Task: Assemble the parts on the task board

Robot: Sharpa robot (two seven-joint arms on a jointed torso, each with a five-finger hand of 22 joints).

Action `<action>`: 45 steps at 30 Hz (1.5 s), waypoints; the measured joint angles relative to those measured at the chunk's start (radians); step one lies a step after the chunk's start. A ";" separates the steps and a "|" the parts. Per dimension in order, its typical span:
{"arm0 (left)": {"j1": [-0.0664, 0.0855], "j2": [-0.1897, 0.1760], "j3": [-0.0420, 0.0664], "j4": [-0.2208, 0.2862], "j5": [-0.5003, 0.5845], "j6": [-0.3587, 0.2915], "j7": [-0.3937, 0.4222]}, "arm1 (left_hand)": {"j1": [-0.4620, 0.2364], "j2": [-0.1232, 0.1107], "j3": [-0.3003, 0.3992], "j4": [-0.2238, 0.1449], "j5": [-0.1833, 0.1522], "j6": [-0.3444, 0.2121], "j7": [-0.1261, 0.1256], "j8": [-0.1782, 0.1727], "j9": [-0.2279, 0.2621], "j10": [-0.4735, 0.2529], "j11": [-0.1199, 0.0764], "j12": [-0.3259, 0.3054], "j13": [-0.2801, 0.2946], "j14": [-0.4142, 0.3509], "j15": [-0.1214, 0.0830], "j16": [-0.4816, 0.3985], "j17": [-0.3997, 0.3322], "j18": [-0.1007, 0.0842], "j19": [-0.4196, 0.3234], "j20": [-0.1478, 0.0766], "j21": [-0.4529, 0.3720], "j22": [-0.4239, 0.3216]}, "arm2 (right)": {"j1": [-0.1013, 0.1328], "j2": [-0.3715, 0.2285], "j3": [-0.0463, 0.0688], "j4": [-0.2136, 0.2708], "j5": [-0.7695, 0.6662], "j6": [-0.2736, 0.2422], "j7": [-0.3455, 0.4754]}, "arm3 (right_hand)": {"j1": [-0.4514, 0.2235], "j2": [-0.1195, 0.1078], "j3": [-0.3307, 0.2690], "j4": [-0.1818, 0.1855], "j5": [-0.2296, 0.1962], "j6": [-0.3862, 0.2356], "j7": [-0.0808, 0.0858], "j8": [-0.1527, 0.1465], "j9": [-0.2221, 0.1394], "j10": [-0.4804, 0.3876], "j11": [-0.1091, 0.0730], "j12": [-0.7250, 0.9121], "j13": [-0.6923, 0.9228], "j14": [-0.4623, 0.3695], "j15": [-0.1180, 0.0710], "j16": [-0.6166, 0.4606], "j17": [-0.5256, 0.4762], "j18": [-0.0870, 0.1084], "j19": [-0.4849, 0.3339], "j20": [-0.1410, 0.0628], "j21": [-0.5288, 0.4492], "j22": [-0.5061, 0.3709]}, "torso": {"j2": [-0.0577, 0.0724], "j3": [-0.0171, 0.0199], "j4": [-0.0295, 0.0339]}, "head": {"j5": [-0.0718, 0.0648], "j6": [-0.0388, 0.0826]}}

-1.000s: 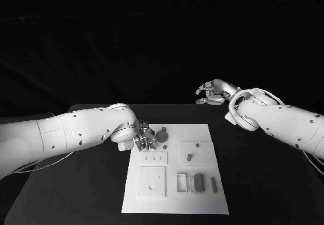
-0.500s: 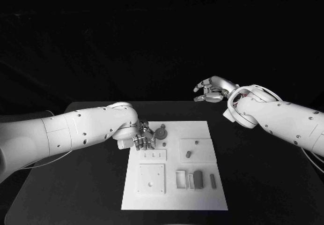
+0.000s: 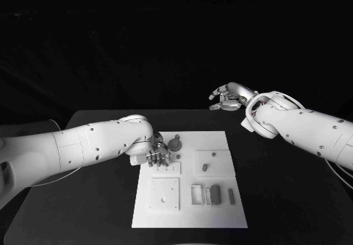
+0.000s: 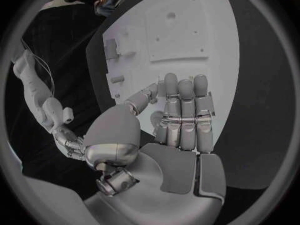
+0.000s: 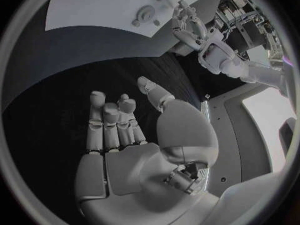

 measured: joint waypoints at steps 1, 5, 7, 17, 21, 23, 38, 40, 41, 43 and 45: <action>-0.001 0.001 0.000 -0.001 -0.002 0.000 0.000 | -0.001 0.001 0.000 0.000 0.000 0.000 0.000 0.002 0.002 -0.003 -0.003 0.006 0.003 -0.002 -0.002 0.006 -0.003 0.000 0.003 0.000 0.001 0.001 | 0.000 0.001 0.000 0.000 0.000 0.000 0.000 | 0.000 0.000 0.000 0.000 0.000 0.000 0.000 0.000 0.000 0.000 0.000 0.000 0.000 0.000 0.000 0.000 -0.001 0.000 0.000 0.000 0.000 0.000 | 0.000 -0.0001 0.0000 | 0.000 0.000; -0.009 0.004 0.000 -0.004 -0.011 0.000 -0.001 | -0.002 0.002 0.000 0.000 0.000 0.000 0.000 0.004 0.011 -0.003 -0.003 0.021 0.012 -0.006 -0.006 0.029 -0.014 -0.001 0.011 -0.007 0.013 0.001 | 0.000 0.003 0.000 0.001 0.000 0.003 -0.001 | 0.000 0.000 0.000 0.000 0.000 0.000 0.000 0.000 0.000 0.000 0.000 0.000 -0.001 0.000 0.000 0.000 -0.001 0.000 -0.003 0.003 0.000 0.000 | 0.000 -0.0001 -0.0005 | 0.000 -0.001; -0.011 0.005 0.000 -0.004 -0.014 0.000 -0.002 | -0.002 0.002 -0.004 0.004 0.000 0.000 0.000 0.007 0.017 -0.003 -0.003 0.033 0.018 -0.007 -0.007 0.042 -0.020 -0.003 0.015 -0.010 0.022 0.001 | 0.000 0.004 0.000 0.001 0.000 0.004 -0.002 | 0.000 0.000 0.000 0.000 0.000 0.000 0.000 0.000 0.000 0.000 0.000 0.000 -0.001 0.000 0.000 0.000 -0.001 0.000 -0.003 0.003 0.000 0.000 | 0.000 -0.0001 -0.0009 | 0.000 -0.001; -0.015 0.005 0.000 -0.006 -0.030 0.000 -0.004 | -0.011 0.002 -0.012 0.011 0.000 -0.003 -0.003 0.030 0.025 -0.010 -0.010 0.131 0.064 -0.018 -0.032 0.166 -0.042 -0.004 0.049 -0.027 0.167 0.001 | 0.000 0.005 0.000 0.001 0.000 0.010 -0.003 | 0.000 0.000 0.000 0.000 0.000 0.002 -0.002 0.000 0.000 0.000 0.000 0.000 -0.001 -0.001 0.001 0.000 -0.001 0.001 -0.004 0.003 0.000 0.000 | 0.000 0.0005 -0.0001 | -0.002 -0.005; -0.015 0.005 0.000 -0.006 -0.037 -0.001 -0.005 | -0.019 0.002 -0.011 0.020 0.000 -0.008 -0.008 0.049 0.025 -0.023 -0.015 0.264 0.130 -0.029 -0.050 0.295 -0.049 -0.006 0.038 -0.044 0.290 0.001 | 0.000 0.006 0.000 0.001 0.000 0.013 -0.003 | 0.000 0.000 0.000 0.000 0.000 0.002 -0.002 0.000 0.000 -0.002 -0.002 0.000 -0.002 -0.001 0.002 0.000 -0.001 0.001 -0.003 0.003 0.000 0.000 | 0.000 0.0005 -0.0001 | -0.002 -0.006; -0.015 0.005 0.000 -0.006 -0.039 -0.001 -0.006 | -0.021 0.002 -0.009 0.021 0.000 -0.009 -0.009 0.049 0.025 -0.026 -0.015 0.309 0.150 -0.029 -0.052 0.341 -0.054 -0.006 0.039 -0.044 0.328 0.001 | 0.000 0.006 0.000 0.001 0.000 0.015 -0.004 | 0.000 0.000 0.000 0.000 0.000 0.002 -0.002 0.000 -0.001 -0.004 -0.004 0.000 -0.002 -0.002 0.002 0.000 -0.001 0.001 -0.003 0.004 0.000 0.000 | 0.000 0.0005 0.0000 | -0.003 -0.006; -0.022 0.011 0.000 -0.008 -0.046 -0.007 -0.007 | -0.022 0.004 -0.010 0.023 -0.004 -0.009 -0.020 0.005 0.077 -0.028 -0.017 0.563 0.255 -0.016 -0.073 0.581 -0.069 -0.006 0.056 -0.061 0.489 0.001 | 0.000 0.009 0.000 0.003 0.000 0.024 -0.005 | 0.000 0.000 0.000 0.000 0.000 0.002 -0.002 0.000 -0.001 -0.002 -0.006 0.000 -0.003 0.000 0.000 0.000 -0.001 0.000 -0.004 0.004 0.000 0.000 | 0.000 0.0011 0.0005 | -0.006 -0.011; -0.024 0.011 0.000 -0.008 -0.049 -0.010 -0.007 | -0.022 0.004 -0.010 0.022 -0.004 -0.010 -0.021 0.004 0.077 -0.029 -0.019 0.579 0.262 -0.016 -0.073 0.596 -0.071 -0.006 0.056 -0.061 0.493 0.001 | 0.000 0.009 0.000 0.003 0.000 0.025 -0.005 | 0.000 0.000 0.000 0.000 0.000 0.002 -0.002 0.000 -0.001 -0.002 -0.006 0.000 -0.003 0.000 0.000 0.000 -0.001 0.001 -0.004 0.004 0.000 0.000 | 0.000 0.0012 0.0005 | -0.006 -0.012; -0.025 0.012 0.000 -0.009 -0.052 -0.011 -0.007 | -0.022 0.004 -0.009 0.021 -0.004 -0.010 -0.022 -0.001 0.077 -0.029 -0.019 0.589 0.266 -0.016 -0.073 0.604 -0.073 -0.006 0.056 -0.061 0.497 0.000 | 0.000 0.009 0.000 0.003 0.000 0.026 -0.005 | 0.000 0.000 0.000 0.000 0.000 0.002 -0.002 0.000 -0.001 -0.002 -0.006 0.000 -0.003 0.000 0.000 0.000 -0.001 0.001 -0.004 0.004 0.000 0.000 | 0.000 0.0012 0.0005 | -0.006 -0.013; -0.027 0.013 0.000 -0.009 -0.056 -0.012 -0.007 | -0.022 0.004 -0.008 0.020 -0.005 -0.011 -0.022 -0.003 0.092 -0.030 -0.019 0.600 0.271 -0.017 -0.074 0.614 -0.076 -0.006 0.056 -0.062 0.500 0.000 | 0.000 0.009 0.000 0.003 0.000 0.028 -0.006 | 0.000 0.000 0.000 0.000 0.000 0.002 -0.002 0.000 -0.001 -0.002 -0.006 0.000 -0.003 0.000 0.000 0.000 -0.001 0.001 -0.004 0.004 0.000 0.000 | 0.000 0.0012 0.0005 | -0.006 -0.013; -0.029 0.013 0.000 -0.009 -0.061 -0.012 -0.007 | -0.022 0.004 -0.008 0.020 -0.008 -0.011 -0.022 -0.004 0.097 -0.034 -0.016 0.602 0.273 -0.018 -0.075 0.617 -0.077 -0.006 0.056 -0.062 0.504 0.000 | 0.000 0.010 0.000 0.003 0.000 0.032 -0.007 | 0.000 0.000 0.000 0.000 0.000 0.002 -0.002 0.000 -0.002 -0.002 -0.005 0.000 -0.003 0.000 0.000 0.000 -0.001 0.001 -0.004 0.004 0.000 0.000 | 0.000 0.0011 0.0005 | -0.006 -0.014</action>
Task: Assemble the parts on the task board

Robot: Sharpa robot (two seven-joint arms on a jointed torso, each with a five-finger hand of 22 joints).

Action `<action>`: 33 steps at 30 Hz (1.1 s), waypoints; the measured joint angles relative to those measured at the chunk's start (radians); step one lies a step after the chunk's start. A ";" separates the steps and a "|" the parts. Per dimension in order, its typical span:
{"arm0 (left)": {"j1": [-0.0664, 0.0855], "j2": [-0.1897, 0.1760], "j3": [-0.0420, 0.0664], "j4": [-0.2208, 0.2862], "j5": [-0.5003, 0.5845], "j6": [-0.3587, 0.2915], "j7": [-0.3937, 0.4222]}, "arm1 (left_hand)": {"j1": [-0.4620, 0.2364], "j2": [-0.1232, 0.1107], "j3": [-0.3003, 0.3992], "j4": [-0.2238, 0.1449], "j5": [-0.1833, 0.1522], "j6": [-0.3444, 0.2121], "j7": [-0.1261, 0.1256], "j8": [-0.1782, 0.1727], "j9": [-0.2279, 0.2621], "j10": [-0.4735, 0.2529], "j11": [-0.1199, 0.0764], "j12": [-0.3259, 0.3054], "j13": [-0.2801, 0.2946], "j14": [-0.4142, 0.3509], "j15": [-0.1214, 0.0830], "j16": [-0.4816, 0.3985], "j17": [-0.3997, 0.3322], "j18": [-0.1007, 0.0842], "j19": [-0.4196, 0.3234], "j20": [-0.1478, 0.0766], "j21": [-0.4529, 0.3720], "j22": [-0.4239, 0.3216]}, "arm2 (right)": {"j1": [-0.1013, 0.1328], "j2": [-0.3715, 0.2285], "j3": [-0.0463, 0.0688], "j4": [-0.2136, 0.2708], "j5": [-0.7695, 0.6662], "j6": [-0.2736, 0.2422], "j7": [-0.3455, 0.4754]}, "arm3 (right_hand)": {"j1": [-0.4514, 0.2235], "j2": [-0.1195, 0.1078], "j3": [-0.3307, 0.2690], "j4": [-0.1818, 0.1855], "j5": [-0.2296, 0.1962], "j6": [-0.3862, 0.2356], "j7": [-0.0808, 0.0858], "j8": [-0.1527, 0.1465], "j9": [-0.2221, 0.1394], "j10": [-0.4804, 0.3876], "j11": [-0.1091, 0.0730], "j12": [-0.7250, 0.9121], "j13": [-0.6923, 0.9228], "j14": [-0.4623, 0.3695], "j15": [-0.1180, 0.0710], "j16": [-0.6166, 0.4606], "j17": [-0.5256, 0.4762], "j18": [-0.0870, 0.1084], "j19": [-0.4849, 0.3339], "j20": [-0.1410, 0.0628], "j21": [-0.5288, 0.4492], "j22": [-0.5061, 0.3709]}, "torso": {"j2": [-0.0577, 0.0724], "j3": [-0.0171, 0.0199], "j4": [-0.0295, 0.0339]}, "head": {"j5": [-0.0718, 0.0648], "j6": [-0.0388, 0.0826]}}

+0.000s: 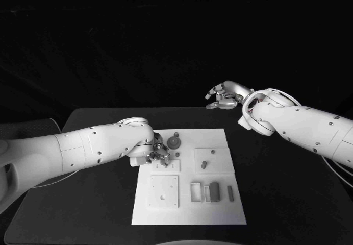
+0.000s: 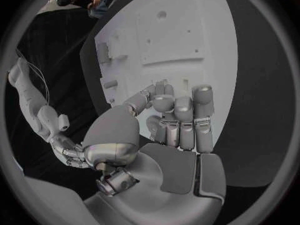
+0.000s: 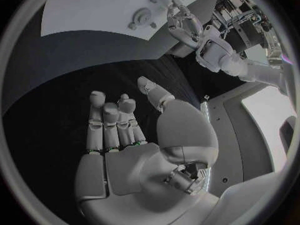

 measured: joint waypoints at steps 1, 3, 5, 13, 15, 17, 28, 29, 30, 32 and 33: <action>-0.001 0.000 0.000 0.000 -0.002 0.000 0.000 | 0.000 0.000 0.000 0.000 0.000 0.000 0.000 0.000 0.000 -0.002 0.002 0.004 0.001 0.000 0.000 0.000 -0.001 0.000 -0.001 -0.002 0.001 0.000 | 0.000 0.000 0.000 0.000 0.000 0.001 0.000 | 0.000 0.000 0.000 0.000 0.000 0.000 0.000 0.000 0.000 0.000 0.000 0.000 0.000 0.000 0.000 0.000 0.000 0.000 0.000 0.000 0.000 0.000 | 0.000 0.0000 0.0001 | 0.000 0.000; -0.001 0.001 0.000 -0.001 -0.005 0.000 0.000 | 0.000 0.000 0.000 0.000 0.000 -0.002 -0.001 0.000 0.000 -0.002 0.001 0.006 0.001 0.000 0.000 0.004 -0.002 0.000 -0.003 -0.004 0.002 0.000 | 0.000 0.001 0.000 0.000 0.000 0.004 -0.001 | 0.000 0.000 -0.003 0.003 0.000 0.000 0.000 0.000 0.000 -0.002 0.002 0.000 0.000 0.000 0.000 0.000 0.000 0.000 0.000 0.000 0.000 0.000 | 0.000 0.0003 0.0002 | -0.001 0.000; -0.001 0.001 0.000 -0.001 -0.007 0.000 0.000 | 0.000 0.000 0.000 0.000 0.000 -0.002 -0.002 -0.003 0.000 -0.003 0.001 0.006 0.002 0.000 0.000 0.004 -0.003 0.000 -0.004 -0.004 0.002 0.000 | 0.000 0.002 0.000 -0.001 0.000 0.006 -0.002 | 0.000 0.000 -0.003 0.003 0.000 0.000 0.000 0.000 0.000 -0.003 0.003 0.000 0.000 0.000 0.000 0.000 0.000 0.000 0.000 0.000 0.000 0.000 | 0.000 0.0004 0.0002 | -0.001 -0.001; -0.003 0.003 0.000 -0.001 -0.015 0.000 -0.002 | 0.001 0.001 -0.001 -0.001 0.002 -0.002 -0.002 -0.005 0.001 -0.003 0.001 0.011 0.005 -0.002 -0.002 0.012 -0.006 0.000 -0.005 -0.005 0.004 0.000 | 0.000 0.002 0.000 0.001 -0.001 0.012 -0.003 | 0.000 0.000 -0.003 0.003 0.000 0.001 -0.001 0.000 0.000 -0.004 0.004 0.000 -0.001 0.000 0.000 0.000 0.000 0.000 0.000 0.000 0.000 0.000 | 0.000 0.0004 0.0007 | -0.001 -0.003; -0.005 0.004 0.000 -0.001 -0.018 0.000 -0.002 | 0.001 0.001 -0.001 -0.001 0.004 -0.002 -0.002 -0.008 0.015 -0.005 0.003 0.015 0.005 -0.003 -0.003 0.012 -0.008 0.000 -0.005 -0.005 0.007 0.000 | 0.000 0.002 0.000 0.001 -0.001 0.013 -0.004 | 0.000 0.000 -0.003 0.003 0.000 0.001 -0.001 0.000 0.000 -0.004 0.004 0.000 -0.001 0.000 0.000 0.000 0.000 0.000 0.000 0.000 0.000 0.000 | 0.000 0.0003 0.0008 | -0.001 -0.003; -0.007 0.005 0.000 -0.001 -0.022 0.000 -0.002 | 0.001 0.001 -0.001 -0.001 0.004 -0.002 -0.002 -0.009 0.015 -0.006 0.004 0.015 0.006 -0.003 -0.003 0.012 -0.008 0.000 -0.005 -0.005 0.007 0.000 | 0.000 0.002 0.000 0.001 -0.001 0.014 -0.004 | 0.000 0.000 -0.003 0.003 0.000 0.001 -0.001 0.000 0.000 -0.004 0.004 0.000 -0.001 0.000 0.000 0.000 0.000 0.000 0.000 0.000 0.000 0.000 | 0.000 0.0001 0.0007 | -0.001 -0.003; -0.012 0.007 0.000 -0.003 -0.031 0.001 -0.004 | 0.002 0.001 -0.001 -0.001 0.004 -0.002 -0.002 -0.015 0.024 -0.006 0.004 0.019 0.005 -0.003 -0.003 0.016 -0.012 0.000 -0.005 -0.005 0.007 0.000 | 0.000 0.003 0.000 0.004 -0.001 0.016 -0.004 | 0.000 0.000 -0.003 0.003 0.000 0.001 -0.001 0.000 -0.001 -0.003 0.004 0.000 -0.001 -0.001 0.001 0.000 0.000 0.000 0.000 0.000 0.000 0.000 | 0.000 -0.0001 0.0008 | -0.003 -0.005; -0.012 0.007 0.000 -0.003 -0.032 0.001 -0.005 | 0.002 0.001 -0.001 -0.001 0.004 -0.002 -0.002 -0.015 0.024 -0.006 0.004 0.019 0.005 -0.003 -0.003 0.016 -0.013 0.000 -0.005 -0.005 0.007 0.000 | 0.000 0.003 0.000 0.005 -0.001 0.017 -0.004 | 0.000 0.000 -0.003 0.003 0.000 0.001 -0.001 0.000 -0.001 -0.003 0.004 0.000 -0.001 -0.001 0.001 0.000 0.000 0.000 0.000 0.000 0.000 0.000 | -0.001 -0.0001 0.0008 | -0.004 -0.005; -0.012 0.007 0.000 -0.004 -0.032 0.001 -0.005 | 0.002 0.001 -0.001 -0.001 0.004 -0.002 -0.002 -0.015 0.024 -0.006 0.004 0.019 0.005 -0.003 -0.003 0.016 -0.013 0.000 -0.005 -0.005 0.007 0.000 | 0.000 0.003 0.000 0.005 -0.001 0.017 -0.004 | 0.000 0.000 -0.003 0.003 0.000 0.001 -0.001 0.000 -0.001 -0.003 0.004 0.000 -0.001 -0.001 0.001 0.000 0.000 0.000 0.000 0.000 0.000 0.000 | -0.001 -0.0001 0.0008 | -0.004 -0.005; -0.012 0.007 0.000 -0.005 -0.034 0.001 -0.005 | 0.002 0.001 -0.001 -0.001 0.004 -0.002 -0.002 -0.016 0.030 -0.006 0.004 0.019 0.005 -0.003 -0.003 0.016 -0.013 0.000 -0.005 -0.005 0.007 0.000 | 0.000 0.004 0.000 0.005 -0.001 0.017 -0.005 | 0.000 0.000 -0.003 0.003 0.000 0.001 -0.001 0.000 -0.001 -0.003 0.004 0.000 -0.001 -0.002 0.002 0.000 0.000 0.000 0.000 0.000 0.000 0.000 | -0.001 0.0000 0.0008 | -0.005 -0.004; -0.012 0.007 0.000 -0.005 -0.034 0.001 -0.006 | 0.002 0.001 -0.001 -0.001 0.004 -0.002 -0.002 -0.016 0.030 -0.006 0.004 0.019 0.005 -0.003 -0.003 0.016 -0.014 0.000 -0.005 -0.005 0.007 0.000 | 0.000 0.004 0.000 0.005 -0.001 0.018 -0.005 | 0.000 0.000 -0.003 0.003 0.000 0.001 -0.001 0.000 -0.001 -0.003 0.004 0.000 -0.001 -0.002 0.002 0.000 0.000 0.000 0.000 0.000 0.000 0.000 | -0.001 0.0000 0.0008 | -0.005 -0.004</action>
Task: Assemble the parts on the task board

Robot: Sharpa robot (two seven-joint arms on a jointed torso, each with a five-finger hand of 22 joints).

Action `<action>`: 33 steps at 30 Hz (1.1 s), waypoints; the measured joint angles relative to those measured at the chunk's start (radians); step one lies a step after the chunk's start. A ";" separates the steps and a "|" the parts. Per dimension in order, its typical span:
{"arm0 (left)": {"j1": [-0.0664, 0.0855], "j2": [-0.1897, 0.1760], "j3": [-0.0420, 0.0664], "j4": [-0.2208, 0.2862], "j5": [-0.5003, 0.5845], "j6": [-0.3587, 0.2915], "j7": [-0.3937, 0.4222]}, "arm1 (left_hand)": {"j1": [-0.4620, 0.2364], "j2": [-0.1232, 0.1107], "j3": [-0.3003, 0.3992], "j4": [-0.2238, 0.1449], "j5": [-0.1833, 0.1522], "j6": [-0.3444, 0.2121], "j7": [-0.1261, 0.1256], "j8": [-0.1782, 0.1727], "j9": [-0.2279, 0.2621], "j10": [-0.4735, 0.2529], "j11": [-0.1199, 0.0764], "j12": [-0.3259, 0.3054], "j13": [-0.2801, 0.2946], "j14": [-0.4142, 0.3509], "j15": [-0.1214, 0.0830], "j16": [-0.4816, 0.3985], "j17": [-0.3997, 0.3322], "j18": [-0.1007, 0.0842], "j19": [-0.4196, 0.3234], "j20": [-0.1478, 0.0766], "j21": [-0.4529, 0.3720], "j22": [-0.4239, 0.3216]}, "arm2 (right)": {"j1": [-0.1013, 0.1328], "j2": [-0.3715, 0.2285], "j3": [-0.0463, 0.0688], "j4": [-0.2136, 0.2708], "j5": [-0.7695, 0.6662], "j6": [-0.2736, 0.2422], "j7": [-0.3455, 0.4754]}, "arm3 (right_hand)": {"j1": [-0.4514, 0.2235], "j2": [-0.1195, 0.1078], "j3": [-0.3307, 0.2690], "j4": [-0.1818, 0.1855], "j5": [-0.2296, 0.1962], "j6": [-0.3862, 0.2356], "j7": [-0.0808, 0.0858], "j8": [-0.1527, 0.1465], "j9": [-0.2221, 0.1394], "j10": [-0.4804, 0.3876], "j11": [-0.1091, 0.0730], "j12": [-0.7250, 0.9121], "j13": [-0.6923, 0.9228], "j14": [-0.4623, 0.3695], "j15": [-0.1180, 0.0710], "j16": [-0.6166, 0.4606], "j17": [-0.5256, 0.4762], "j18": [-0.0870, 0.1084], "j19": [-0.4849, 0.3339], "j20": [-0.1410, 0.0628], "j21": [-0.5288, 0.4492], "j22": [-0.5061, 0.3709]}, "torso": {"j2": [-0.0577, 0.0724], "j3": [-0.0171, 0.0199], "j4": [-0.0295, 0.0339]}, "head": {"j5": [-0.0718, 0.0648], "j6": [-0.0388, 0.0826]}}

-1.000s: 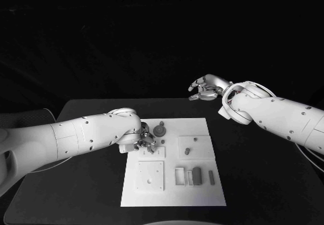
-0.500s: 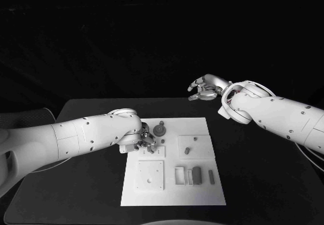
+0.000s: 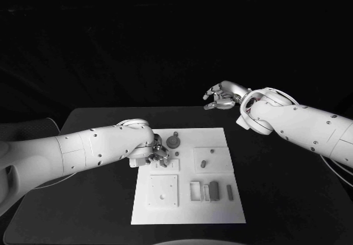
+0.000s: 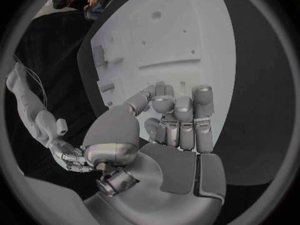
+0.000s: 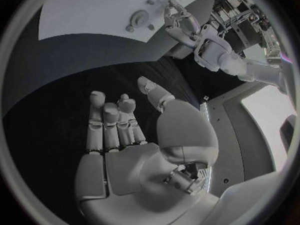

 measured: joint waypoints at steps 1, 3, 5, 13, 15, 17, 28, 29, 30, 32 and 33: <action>0.000 0.000 0.000 0.000 0.000 0.000 0.000 | 0.000 0.000 0.000 0.000 0.000 0.000 0.000 -0.002 0.000 0.000 0.000 0.000 0.000 0.000 0.000 0.000 -0.001 0.000 0.000 0.000 0.000 0.000 | 0.000 0.000 0.000 0.000 0.000 0.000 0.000 | 0.000 0.000 0.000 0.000 0.000 0.000 0.000 0.000 0.000 0.000 0.000 0.000 0.000 0.000 0.000 0.000 0.000 0.000 0.000 0.000 0.000 0.000 | 0.000 0.0000 0.0000 | 0.000 0.000; 0.000 0.000 0.000 -0.001 -0.001 0.000 0.000 | 0.000 0.000 0.000 0.000 0.000 0.000 0.000 -0.003 0.000 0.000 0.000 0.000 0.000 0.000 0.000 0.000 -0.001 0.000 0.000 0.000 0.000 0.000 | 0.000 0.000 0.000 0.000 0.000 0.000 0.000 | 0.000 0.000 0.000 0.000 0.000 0.000 0.000 0.000 0.000 0.000 0.000 0.000 0.000 0.000 0.000 0.000 0.000 0.000 0.000 0.000 0.000 0.000 | 0.000 0.0000 0.0000 | 0.000 0.000; 0.000 0.000 0.000 -0.001 -0.001 0.000 0.000 | 0.000 0.000 0.000 0.000 0.000 0.000 0.000 -0.004 0.000 0.000 0.000 0.000 0.000 0.000 0.000 0.000 -0.001 0.000 0.000 0.000 0.000 0.001 | 0.000 0.000 0.000 0.000 0.000 0.001 0.000 | 0.000 0.000 0.000 0.000 0.000 0.000 0.000 0.000 0.000 0.000 0.000 0.000 0.000 0.000 0.000 0.000 0.000 0.000 0.000 0.000 0.000 0.000 | 0.000 0.0001 -0.0001 | 0.000 0.000; 0.000 0.002 0.001 -0.003 -0.005 -0.001 -0.001 | 0.000 0.000 0.001 0.003 -0.003 0.000 0.000 -0.002 0.001 -0.002 -0.002 0.000 0.000 0.000 0.000 0.004 -0.006 0.000 0.000 0.000 0.000 0.001 | 0.000 0.001 0.000 0.003 0.000 0.002 0.000 | 0.000 0.000 0.000 0.000 0.000 0.000 0.000 0.000 0.000 0.000 0.000 0.000 -0.001 -0.001 0.000 0.000 -0.001 0.000 0.000 0.000 0.000 0.000 | 0.000 0.0001 -0.0001 | 0.000 -0.001; -0.001 0.003 0.001 -0.003 -0.006 -0.001 -0.001 | 0.000 0.000 -0.001 0.006 -0.006 0.000 0.000 -0.001 0.004 -0.004 0.000 0.000 0.000 0.000 0.000 0.004 -0.009 0.000 -0.002 -0.002 0.000 0.001 | 0.000 0.001 0.000 0.004 0.000 0.002 0.000 | 0.000 0.000 0.000 0.000 0.000 0.000 0.000 0.000 0.000 0.001 -0.001 0.000 -0.001 -0.001 0.001 0.000 -0.001 0.000 0.000 0.000 0.000 0.000 | 0.000 0.0003 -0.0001 | 0.000 -0.001; -0.001 0.004 0.001 -0.004 -0.007 -0.001 -0.001 | 0.000 0.000 -0.001 0.007 -0.006 0.000 0.000 -0.001 0.008 -0.006 0.002 0.000 0.000 0.000 0.000 0.004 -0.009 0.000 -0.002 -0.002 0.000 0.001 | 0.000 0.001 0.000 0.005 0.000 0.002 0.000 | 0.000 0.000 0.000 0.000 0.000 0.000 0.000 0.000 -0.001 0.002 -0.002 0.000 -0.001 -0.002 0.002 0.000 -0.001 0.000 0.000 0.000 0.000 0.000 | 0.000 0.0003 -0.0001 | 0.000 -0.001; -0.003 0.009 0.001 -0.009 -0.012 -0.002 -0.001 | 0.001 0.001 0.000 0.011 -0.008 0.000 0.000 -0.002 0.023 -0.006 0.002 0.004 0.000 0.000 0.000 0.008 -0.011 0.000 -0.003 -0.003 0.000 0.001 | 0.000 0.001 0.000 0.008 0.000 0.004 0.000 | 0.000 0.000 0.000 0.000 0.000 0.000 0.000 0.000 -0.001 0.002 -0.002 0.000 -0.001 -0.002 0.002 0.000 -0.001 0.004 -0.003 0.003 0.000 0.000 | 0.000 0.0003 -0.0002 | 0.000 -0.002; -0.004 0.009 0.001 -0.009 -0.012 -0.002 -0.001 | 0.001 0.001 0.000 0.011 -0.010 0.000 0.000 -0.002 0.023 -0.006 0.002 0.004 0.000 0.000 0.000 0.008 -0.012 0.000 -0.003 -0.003 0.000 0.001 | 0.000 0.001 0.000 0.008 0.000 0.004 0.000 | 0.000 0.000 0.000 0.000 0.000 0.000 0.000 0.000 -0.001 0.002 -0.002 0.000 -0.001 -0.002 0.002 0.000 -0.001 0.005 -0.003 0.003 0.000 0.000 | 0.000 0.0003 -0.0003 | 0.000 -0.002; -0.004 0.009 0.001 -0.009 -0.013 -0.002 -0.001 | 0.001 0.001 0.000 0.011 -0.011 0.000 0.000 -0.002 0.023 -0.006 0.002 0.004 0.000 0.000 0.000 0.008 -0.012 0.000 -0.003 -0.003 0.000 0.000 | 0.000 0.001 0.000 0.008 0.000 0.004 0.000 | 0.000 0.000 0.000 0.000 0.000 0.000 0.000 0.000 -0.001 0.002 -0.002 0.000 -0.001 -0.002 0.002 0.000 -0.001 0.005 -0.003 0.003 0.000 0.000 | 0.000 0.0003 -0.0003 | 0.000 -0.002; -0.004 0.009 0.001 -0.009 -0.013 -0.002 -0.001 | 0.001 0.001 0.000 0.011 -0.012 0.000 0.000 -0.002 0.023 -0.006 0.002 0.004 0.000 0.000 0.000 0.008 -0.012 0.000 -0.003 -0.003 0.000 0.000 | 0.000 0.001 0.000 0.008 0.000 0.005 0.000 | 0.000 0.000 0.000 0.000 0.000 0.000 0.000 0.000 -0.001 0.002 -0.002 0.000 -0.002 -0.002 0.002 0.000 -0.001 0.005 -0.003 0.003 0.000 0.000 | 0.000 0.0003 -0.0003 | 0.000 -0.003; -0.004 0.009 0.001 -0.009 -0.014 -0.002 -0.001 | 0.001 0.001 0.000 0.012 -0.012 0.000 0.000 -0.002 0.023 -0.006 0.002 0.004 0.000 0.000 0.000 0.008 -0.013 0.000 -0.003 -0.003 0.000 0.000 | 0.000 0.001 0.000 0.008 0.000 0.005 0.000 | 0.000 0.000 0.000 0.000 0.000 0.000 0.000 0.000 -0.001 0.002 -0.002 0.000 -0.002 -0.002 0.002 0.000 -0.001 0.005 -0.003 0.003 0.000 0.000 | 0.000 0.0003 -0.0004 | 0.000 -0.003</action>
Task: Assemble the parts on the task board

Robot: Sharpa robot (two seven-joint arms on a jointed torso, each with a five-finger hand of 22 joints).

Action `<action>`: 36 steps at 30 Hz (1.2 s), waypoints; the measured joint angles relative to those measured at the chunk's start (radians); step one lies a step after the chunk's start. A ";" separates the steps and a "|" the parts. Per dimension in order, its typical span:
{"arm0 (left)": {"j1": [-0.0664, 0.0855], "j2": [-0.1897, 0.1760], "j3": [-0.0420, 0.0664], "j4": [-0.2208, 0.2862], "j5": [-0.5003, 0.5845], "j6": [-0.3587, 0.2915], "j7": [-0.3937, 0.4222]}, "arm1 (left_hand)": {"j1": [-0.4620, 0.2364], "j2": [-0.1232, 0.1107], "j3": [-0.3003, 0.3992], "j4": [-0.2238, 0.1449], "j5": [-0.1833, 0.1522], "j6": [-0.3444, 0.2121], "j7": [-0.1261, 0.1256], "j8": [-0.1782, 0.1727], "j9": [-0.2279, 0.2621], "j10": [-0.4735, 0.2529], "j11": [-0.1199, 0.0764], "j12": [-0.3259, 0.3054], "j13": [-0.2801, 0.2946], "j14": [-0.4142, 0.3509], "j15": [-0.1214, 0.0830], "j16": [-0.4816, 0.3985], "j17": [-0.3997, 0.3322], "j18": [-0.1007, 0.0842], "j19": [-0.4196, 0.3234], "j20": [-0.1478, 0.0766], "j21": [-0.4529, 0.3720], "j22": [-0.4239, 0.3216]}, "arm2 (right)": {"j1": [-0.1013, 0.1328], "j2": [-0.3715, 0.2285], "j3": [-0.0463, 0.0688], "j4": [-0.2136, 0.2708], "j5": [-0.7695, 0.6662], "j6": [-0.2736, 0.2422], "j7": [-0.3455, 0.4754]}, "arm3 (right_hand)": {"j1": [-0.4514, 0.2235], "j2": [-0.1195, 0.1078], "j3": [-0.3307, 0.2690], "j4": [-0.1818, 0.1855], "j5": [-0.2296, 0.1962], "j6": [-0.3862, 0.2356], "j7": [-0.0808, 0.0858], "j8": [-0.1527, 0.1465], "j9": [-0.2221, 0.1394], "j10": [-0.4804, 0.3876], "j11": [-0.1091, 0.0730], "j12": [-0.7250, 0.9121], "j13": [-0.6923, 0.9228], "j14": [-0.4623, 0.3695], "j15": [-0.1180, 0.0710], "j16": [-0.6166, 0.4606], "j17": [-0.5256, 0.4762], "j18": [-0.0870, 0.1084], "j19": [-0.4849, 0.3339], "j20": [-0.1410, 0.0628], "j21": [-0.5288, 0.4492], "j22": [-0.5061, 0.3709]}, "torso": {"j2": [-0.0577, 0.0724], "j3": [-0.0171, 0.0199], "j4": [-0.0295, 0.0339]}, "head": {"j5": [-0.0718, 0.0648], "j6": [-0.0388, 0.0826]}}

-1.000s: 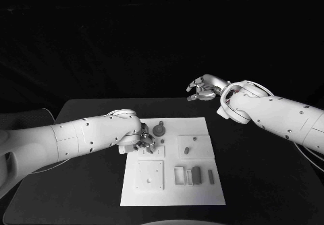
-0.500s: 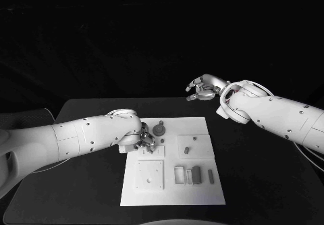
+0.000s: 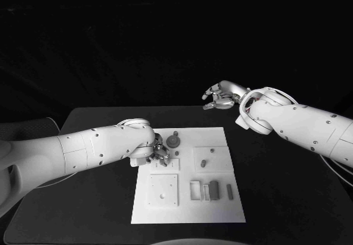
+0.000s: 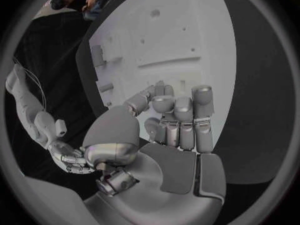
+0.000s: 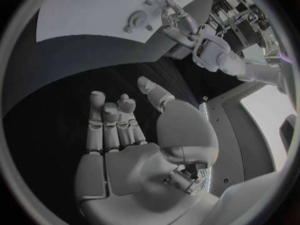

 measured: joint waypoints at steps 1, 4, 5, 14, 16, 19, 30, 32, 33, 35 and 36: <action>0.000 0.000 0.000 0.000 0.000 0.000 0.000 | 0.000 0.000 0.000 0.000 0.000 0.000 0.000 0.000 0.000 0.000 0.000 0.000 0.000 0.000 0.000 0.000 0.000 0.000 0.000 0.000 0.000 0.000 | 0.000 0.000 0.000 0.000 0.000 0.000 0.000 | 0.000 0.000 0.000 0.000 0.000 0.000 0.000 0.000 0.000 0.000 0.000 0.000 0.000 0.000 0.000 0.000 0.000 0.000 0.000 0.000 0.000 0.000 | 0.000 0.0000 0.0000 | 0.000 0.000; 0.000 0.000 0.000 0.001 -0.001 0.001 0.000 | 0.001 -0.001 -0.001 0.001 0.000 0.000 0.000 -0.001 0.000 0.000 0.000 0.000 0.000 0.000 0.000 0.000 0.000 0.000 0.000 0.000 0.000 0.000 | 0.000 0.000 0.000 0.000 0.000 0.001 0.000 | 0.000 0.000 0.000 0.000 0.000 -0.001 0.001 0.000 0.000 0.000 0.000 0.000 0.000 -0.001 0.001 0.000 0.000 0.000 0.000 0.000 0.000 0.000 | 0.000 0.0001 0.0000 | 0.000 -0.001; 0.000 0.000 0.000 0.001 -0.001 0.001 0.000 | 0.001 -0.001 -0.001 0.001 0.000 0.000 0.000 -0.002 0.000 0.000 0.000 0.000 0.000 0.000 0.000 0.000 0.000 0.000 0.000 0.000 0.000 0.000 | 0.000 0.000 0.000 0.000 0.000 0.001 0.000 | 0.000 0.000 0.000 0.000 0.000 -0.002 0.002 0.000 0.000 0.000 0.001 0.000 0.000 -0.001 0.001 0.000 0.000 0.000 0.000 0.000 0.000 0.000 | 0.000 0.0001 0.0000 | -0.001 -0.001; 0.000 0.000 0.000 0.001 -0.002 0.001 0.000 | 0.001 -0.001 -0.002 0.002 0.000 0.000 0.000 -0.005 0.005 0.000 0.000 0.000 -0.001 0.000 0.000 0.004 -0.004 0.000 0.000 0.000 0.004 0.000 | 0.000 0.002 0.000 -0.001 0.000 0.003 0.000 | 0.000 0.000 0.000 0.000 0.000 -0.003 0.003 0.000 -0.001 -0.004 0.004 0.000 0.000 -0.002 0.002 0.000 0.000 -0.001 0.000 0.000 0.000 0.000 | 0.000 -0.0003 0.0003 | -0.001 -0.001; 0.000 0.000 0.000 0.001 -0.002 0.002 0.000 | 0.001 -0.001 -0.005 0.005 0.000 0.000 0.000 -0.005 0.005 0.000 0.000 0.000 -0.002 0.000 0.000 0.004 -0.006 0.000 0.000 0.000 0.004 0.000 | 0.000 0.003 0.000 -0.001 0.000 0.004 0.000 | 0.000 0.000 0.000 0.000 0.000 -0.003 0.003 0.000 -0.001 -0.004 0.004 0.000 0.000 -0.002 0.002 0.000 0.000 -0.001 0.000 0.000 0.000 0.000 | 0.000 -0.0003 0.0003 | -0.001 -0.001; 0.000 0.000 0.001 0.000 -0.002 0.004 0.000 | -0.009 -0.011 -0.012 0.023 -0.008 0.000 0.000 -0.006 0.033 0.000 0.000 0.000 -0.004 0.000 0.000 0.009 -0.012 0.000 0.000 0.000 0.004 0.000 | 0.000 0.003 0.000 -0.001 0.000 0.005 0.000 | 0.000 0.000 0.000 0.000 0.000 -0.003 0.003 0.000 -0.001 -0.004 0.004 0.000 0.000 0.000 0.000 0.000 0.000 -0.001 0.000 0.000 0.000 0.000 | 0.000 -0.0004 0.0003 | -0.001 -0.001; -0.002 -0.002 -0.001 -0.002 -0.002 0.012 -0.002 | -0.097 -0.054 -0.100 0.031 0.004 0.029 -0.029 -0.014 0.060 -0.014 -0.014 0.009 -0.009 -0.010 -0.022 0.023 -0.033 0.000 0.002 -0.023 0.004 0.000 | 0.000 0.002 0.000 -0.001 0.000 0.007 0.000 | 0.000 0.000 0.000 0.000 0.000 -0.002 0.002 0.000 -0.002 -0.003 0.004 0.000 -0.001 0.000 0.000 0.000 -0.001 -0.006 0.000 0.000 0.000 0.000 | 0.000 -0.0006 0.0005 | 0.000 -0.002; -0.002 -0.002 -0.001 -0.002 -0.002 0.013 -0.002 | -0.113 -0.057 -0.109 0.040 -0.013 0.030 -0.030 -0.017 0.060 -0.014 -0.014 0.009 -0.010 -0.010 -0.022 0.028 -0.037 0.000 0.002 -0.023 0.004 0.000 | 0.000 0.002 0.000 -0.001 0.000 0.007 0.000 | 0.000 0.000 0.000 0.000 0.000 -0.002 0.002 0.000 -0.002 -0.003 0.004 0.000 -0.001 0.000 0.000 0.000 -0.001 -0.006 0.000 0.000 0.000 0.000 | 0.000 -0.0006 0.0004 | 0.000 -0.002; -0.002 -0.002 -0.001 -0.002 -0.001 0.014 -0.002 | -0.116 -0.060 -0.112 0.043 -0.028 0.030 -0.030 -0.017 0.060 -0.014 -0.014 0.011 -0.011 -0.010 -0.022 0.031 -0.039 0.000 0.002 -0.023 0.004 0.000 | 0.000 0.002 0.000 -0.001 0.000 0.008 0.000 | 0.000 0.000 0.000 0.000 0.000 -0.002 0.002 0.000 -0.002 -0.003 0.004 0.000 -0.001 0.000 0.000 0.000 -0.001 -0.006 0.000 0.000 0.000 0.000 | 0.000 -0.0006 0.0004 | 0.000 -0.002; -0.002 -0.002 -0.001 -0.002 -0.001 0.015 -0.002 | -0.120 -0.064 -0.113 0.044 -0.047 0.030 -0.030 -0.017 0.060 -0.014 -0.014 0.012 -0.012 -0.010 -0.022 0.031 -0.042 0.000 0.002 -0.023 0.004 0.000 | 0.000 0.002 0.000 0.000 0.000 0.008 0.000 | 0.000 0.000 0.000 0.000 0.000 -0.002 0.002 0.000 -0.002 -0.004 0.003 0.000 -0.001 0.000 0.000 0.000 -0.001 -0.007 0.000 0.000 0.000 0.000 | 0.000 -0.0006 0.0004 | 0.000 -0.002; -0.002 -0.002 -0.001 -0.002 -0.001 0.015 -0.002 | -0.120 -0.064 -0.115 0.046 -0.052 0.030 -0.030 -0.017 0.060 -0.014 -0.014 0.012 -0.012 -0.010 -0.022 0.031 -0.043 0.000 0.002 -0.023 0.004 0.000 | 0.000 0.002 0.000 0.000 0.000 0.009 0.000 | 0.000 0.000 0.000 0.000 0.000 -0.002 0.002 0.000 -0.002 -0.004 0.003 0.000 -0.001 0.000 0.000 0.000 -0.001 -0.007 0.000 0.000 0.000 0.000 | 0.000 -0.0005 0.0004 | 0.000 -0.002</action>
